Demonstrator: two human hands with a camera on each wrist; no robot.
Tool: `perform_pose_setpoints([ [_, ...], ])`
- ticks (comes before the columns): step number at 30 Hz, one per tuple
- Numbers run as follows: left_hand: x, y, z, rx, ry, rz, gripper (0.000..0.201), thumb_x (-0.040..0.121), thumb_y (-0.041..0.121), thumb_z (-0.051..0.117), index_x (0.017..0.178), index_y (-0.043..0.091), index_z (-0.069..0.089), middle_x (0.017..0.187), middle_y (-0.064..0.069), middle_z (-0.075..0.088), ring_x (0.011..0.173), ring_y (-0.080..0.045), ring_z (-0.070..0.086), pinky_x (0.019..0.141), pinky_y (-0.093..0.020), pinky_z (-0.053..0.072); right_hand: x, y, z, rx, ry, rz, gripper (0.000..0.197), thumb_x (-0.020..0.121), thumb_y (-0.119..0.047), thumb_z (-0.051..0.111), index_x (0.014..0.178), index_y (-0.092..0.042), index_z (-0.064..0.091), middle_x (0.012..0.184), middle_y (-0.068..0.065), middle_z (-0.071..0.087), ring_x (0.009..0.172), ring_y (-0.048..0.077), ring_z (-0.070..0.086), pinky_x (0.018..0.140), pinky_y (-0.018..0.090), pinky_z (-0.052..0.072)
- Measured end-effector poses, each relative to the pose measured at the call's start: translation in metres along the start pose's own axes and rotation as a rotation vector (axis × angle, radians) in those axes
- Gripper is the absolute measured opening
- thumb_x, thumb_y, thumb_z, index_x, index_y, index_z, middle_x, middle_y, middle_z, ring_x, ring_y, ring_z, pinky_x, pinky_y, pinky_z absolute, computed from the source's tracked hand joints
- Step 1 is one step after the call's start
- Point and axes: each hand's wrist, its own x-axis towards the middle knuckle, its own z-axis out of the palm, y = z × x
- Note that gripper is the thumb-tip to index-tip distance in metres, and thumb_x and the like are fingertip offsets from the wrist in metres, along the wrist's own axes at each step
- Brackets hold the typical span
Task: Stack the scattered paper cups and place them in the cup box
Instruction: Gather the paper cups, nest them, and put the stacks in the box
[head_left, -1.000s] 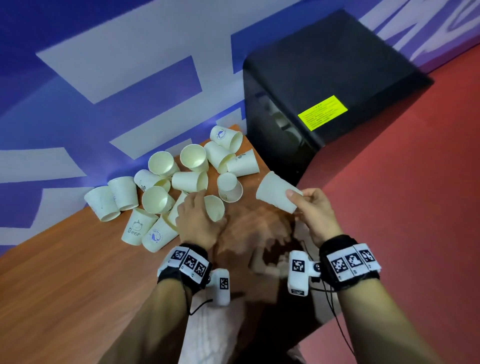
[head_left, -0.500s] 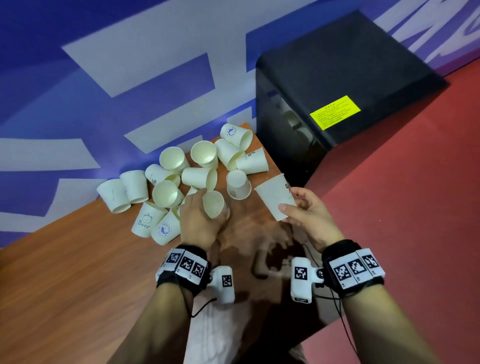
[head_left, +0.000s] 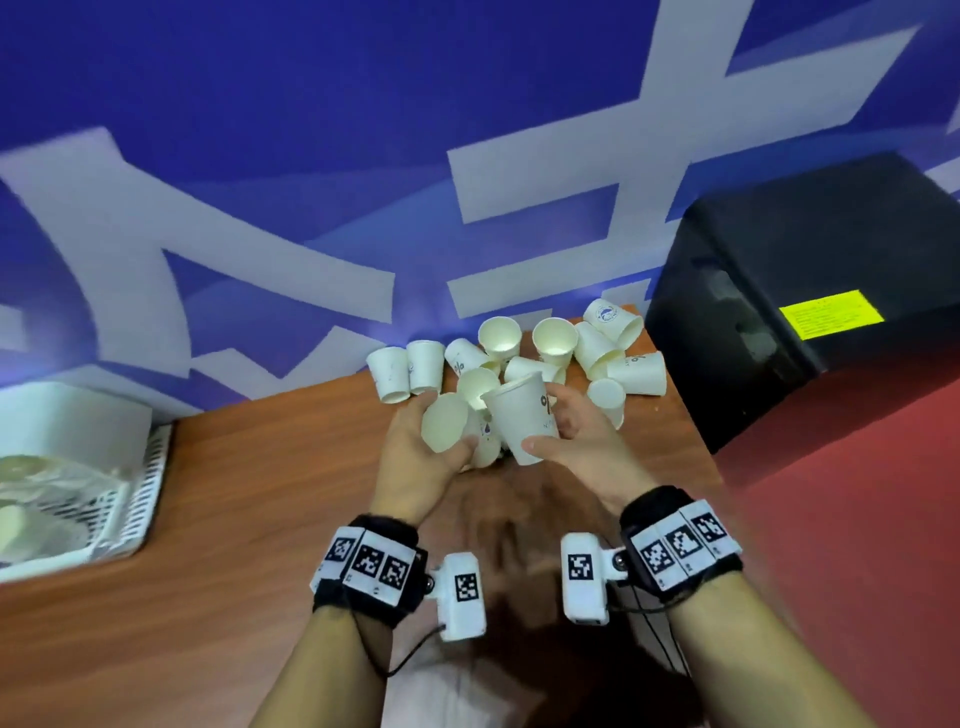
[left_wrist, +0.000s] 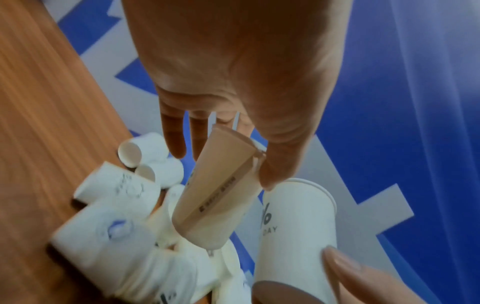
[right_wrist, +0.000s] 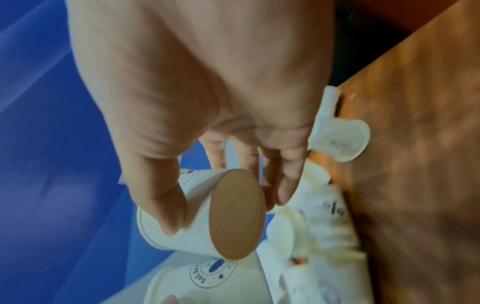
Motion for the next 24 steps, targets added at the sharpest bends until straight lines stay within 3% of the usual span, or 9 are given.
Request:
perform_pose_setpoints([
  [4, -0.018, -0.004, -0.058, 0.020, 0.098, 0.000, 0.065, 0.062, 0.046, 0.073, 0.122, 0.029, 0.055, 0.116, 0.008, 0.056, 0.108, -0.010, 0.055, 0.097, -0.034, 0.046, 0.010, -0.023, 0.058, -0.046, -0.185, -0.044, 0.089, 0.075, -0.023, 0.082, 0.145, -0.046, 0.031, 0.116, 0.002, 0.059, 0.101, 0.017, 0.063, 0.078, 0.027, 0.054],
  [7, -0.035, -0.016, -0.104, 0.023, 0.177, -0.018, 0.063, 0.067, 0.039, 0.076, 0.125, 0.031, 0.053, 0.118, 0.009, 0.055, 0.110, -0.010, 0.054, 0.100, -0.035, 0.045, 0.014, -0.036, 0.108, -0.048, -0.336, -0.035, 0.098, 0.070, -0.029, 0.080, 0.147, -0.053, 0.024, 0.127, -0.001, 0.058, 0.103, 0.022, 0.067, 0.071, 0.036, 0.059],
  [9, -0.044, -0.026, -0.132, 0.034, 0.226, -0.034, 0.071, 0.064, 0.046, 0.074, 0.129, 0.025, 0.053, 0.120, 0.009, 0.055, 0.112, -0.010, 0.053, 0.101, -0.035, 0.045, 0.013, -0.045, 0.140, -0.053, -0.401, -0.057, 0.091, 0.076, -0.020, 0.078, 0.147, -0.049, 0.028, 0.126, 0.000, 0.060, 0.103, 0.022, 0.067, 0.071, 0.039, 0.059],
  [11, -0.051, -0.039, -0.160, 0.022, 0.264, -0.051, 0.077, 0.062, 0.051, 0.072, 0.131, 0.023, 0.054, 0.121, 0.010, 0.055, 0.112, -0.008, 0.053, 0.101, -0.036, 0.046, 0.013, -0.051, 0.171, -0.088, -0.443, -0.089, 0.077, 0.081, -0.012, 0.076, 0.140, -0.045, 0.038, 0.123, 0.001, 0.064, 0.104, 0.020, 0.066, 0.078, 0.040, 0.058],
  [16, -0.062, -0.075, -0.219, -0.024, 0.337, -0.073, 0.067, 0.066, 0.042, 0.076, 0.127, 0.029, 0.053, 0.122, 0.011, 0.054, 0.115, -0.010, 0.053, 0.103, -0.036, 0.045, 0.018, -0.055, 0.245, -0.230, -0.445, -0.104, 0.050, 0.063, -0.039, 0.079, 0.105, -0.046, 0.052, 0.107, 0.004, 0.069, 0.103, 0.021, 0.066, 0.092, 0.046, 0.055],
  [20, -0.060, -0.111, -0.270, -0.037, 0.353, -0.082, 0.071, 0.065, 0.043, 0.075, 0.130, 0.025, 0.053, 0.123, 0.009, 0.055, 0.116, -0.011, 0.054, 0.103, -0.038, 0.045, 0.021, -0.055, 0.311, -0.256, -0.419, -0.119, 0.035, 0.077, -0.030, 0.079, 0.102, -0.025, 0.055, 0.099, 0.003, 0.067, 0.090, 0.014, 0.061, 0.084, 0.038, 0.052],
  [24, -0.055, -0.150, -0.326, -0.059, 0.351, -0.099, 0.070, 0.072, 0.035, 0.080, 0.134, 0.020, 0.052, 0.128, 0.006, 0.054, 0.118, -0.011, 0.053, 0.106, -0.039, 0.043, 0.020, -0.058, 0.384, -0.285, -0.375, -0.103, 0.033, 0.083, -0.032, 0.077, 0.099, -0.015, 0.055, 0.094, 0.004, 0.065, 0.084, 0.013, 0.060, 0.076, 0.034, 0.051],
])
